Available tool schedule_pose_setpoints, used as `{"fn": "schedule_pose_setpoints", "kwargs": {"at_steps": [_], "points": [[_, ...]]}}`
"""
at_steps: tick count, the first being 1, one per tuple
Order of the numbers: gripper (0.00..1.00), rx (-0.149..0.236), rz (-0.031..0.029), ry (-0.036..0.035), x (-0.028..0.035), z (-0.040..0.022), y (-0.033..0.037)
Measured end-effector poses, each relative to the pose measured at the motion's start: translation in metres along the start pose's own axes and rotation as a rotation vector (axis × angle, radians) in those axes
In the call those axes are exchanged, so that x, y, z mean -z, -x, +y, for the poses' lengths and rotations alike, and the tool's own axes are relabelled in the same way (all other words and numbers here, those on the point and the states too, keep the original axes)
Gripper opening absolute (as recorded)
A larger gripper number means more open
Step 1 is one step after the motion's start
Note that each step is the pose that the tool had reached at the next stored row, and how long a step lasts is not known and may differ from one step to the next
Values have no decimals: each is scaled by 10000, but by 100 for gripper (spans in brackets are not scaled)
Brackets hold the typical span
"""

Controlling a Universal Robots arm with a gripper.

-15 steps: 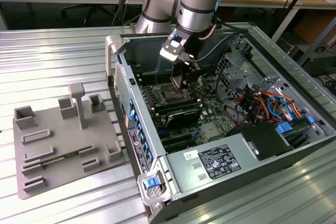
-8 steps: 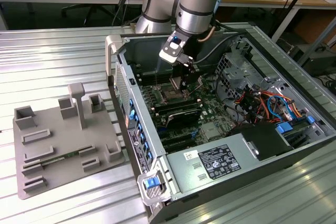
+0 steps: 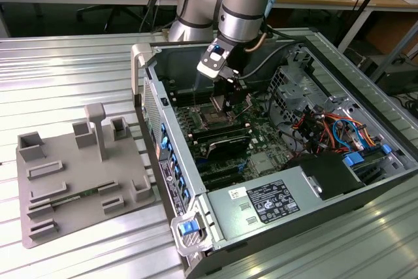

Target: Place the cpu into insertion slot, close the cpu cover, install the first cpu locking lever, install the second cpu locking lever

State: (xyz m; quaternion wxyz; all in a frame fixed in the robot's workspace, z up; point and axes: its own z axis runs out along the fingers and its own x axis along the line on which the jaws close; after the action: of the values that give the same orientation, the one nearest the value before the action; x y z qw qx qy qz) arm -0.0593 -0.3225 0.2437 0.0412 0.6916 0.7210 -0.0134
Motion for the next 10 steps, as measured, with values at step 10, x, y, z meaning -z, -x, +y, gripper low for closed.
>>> {"fn": "schedule_pose_setpoints", "kwargs": {"at_steps": [10], "points": [[55, 1, 0, 1, -46, -4, -18]]}}
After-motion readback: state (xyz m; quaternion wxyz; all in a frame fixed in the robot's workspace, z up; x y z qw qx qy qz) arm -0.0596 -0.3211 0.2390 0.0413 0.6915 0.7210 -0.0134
